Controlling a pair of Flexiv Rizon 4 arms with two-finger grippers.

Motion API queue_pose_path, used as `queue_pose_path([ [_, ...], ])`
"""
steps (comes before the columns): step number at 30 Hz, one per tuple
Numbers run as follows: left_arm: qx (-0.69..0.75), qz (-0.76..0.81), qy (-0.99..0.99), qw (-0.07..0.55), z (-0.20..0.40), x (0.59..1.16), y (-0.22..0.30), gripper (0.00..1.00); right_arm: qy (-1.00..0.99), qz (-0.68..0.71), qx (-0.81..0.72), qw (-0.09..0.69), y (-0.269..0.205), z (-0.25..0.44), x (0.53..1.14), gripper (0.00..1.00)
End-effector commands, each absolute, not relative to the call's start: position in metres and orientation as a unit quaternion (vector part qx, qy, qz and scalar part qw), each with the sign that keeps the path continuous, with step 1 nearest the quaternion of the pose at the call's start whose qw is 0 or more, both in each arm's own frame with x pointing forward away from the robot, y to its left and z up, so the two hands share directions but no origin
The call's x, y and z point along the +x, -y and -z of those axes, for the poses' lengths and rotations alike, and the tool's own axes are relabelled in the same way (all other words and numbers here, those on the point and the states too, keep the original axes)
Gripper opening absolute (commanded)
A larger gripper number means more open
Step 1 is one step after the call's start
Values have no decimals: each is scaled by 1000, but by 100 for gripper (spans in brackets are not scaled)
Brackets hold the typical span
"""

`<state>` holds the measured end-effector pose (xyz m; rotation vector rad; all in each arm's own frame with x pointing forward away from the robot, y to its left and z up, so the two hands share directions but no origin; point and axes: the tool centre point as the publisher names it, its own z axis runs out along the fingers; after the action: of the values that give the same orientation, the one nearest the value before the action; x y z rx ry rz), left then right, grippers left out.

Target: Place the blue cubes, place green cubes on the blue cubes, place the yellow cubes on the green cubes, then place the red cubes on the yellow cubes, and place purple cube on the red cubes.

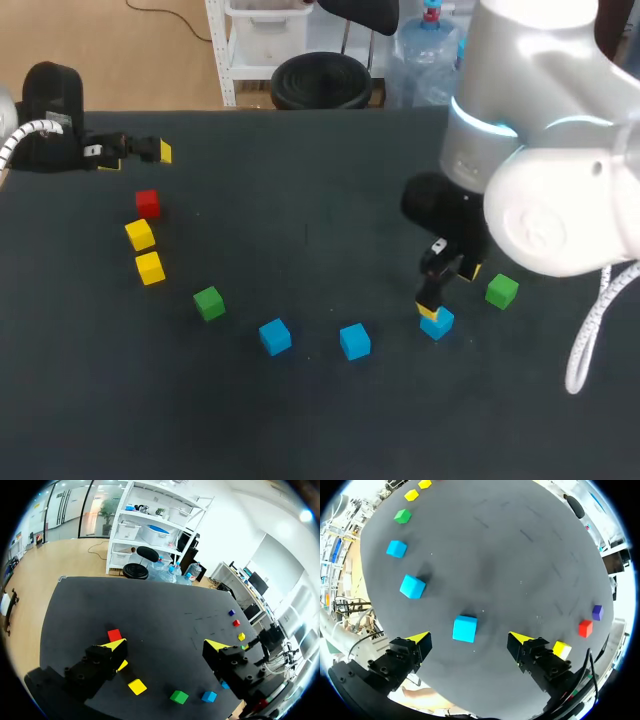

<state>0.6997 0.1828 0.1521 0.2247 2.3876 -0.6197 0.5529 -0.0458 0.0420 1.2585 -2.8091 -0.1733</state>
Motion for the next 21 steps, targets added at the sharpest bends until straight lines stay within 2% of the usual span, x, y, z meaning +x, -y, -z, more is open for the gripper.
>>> queue_pose_path([
  [1,88,242,-909,329,-150,699,-185,100,913,53,405,24,47,-40,547,100],
  [6,88,242,-909,329,-150,699,-185,100,913,96,396,22,41,-29,549,100],
  [21,88,242,-909,329,-150,699,-185,100,912,104,395,27,36,-25,548,100],
])
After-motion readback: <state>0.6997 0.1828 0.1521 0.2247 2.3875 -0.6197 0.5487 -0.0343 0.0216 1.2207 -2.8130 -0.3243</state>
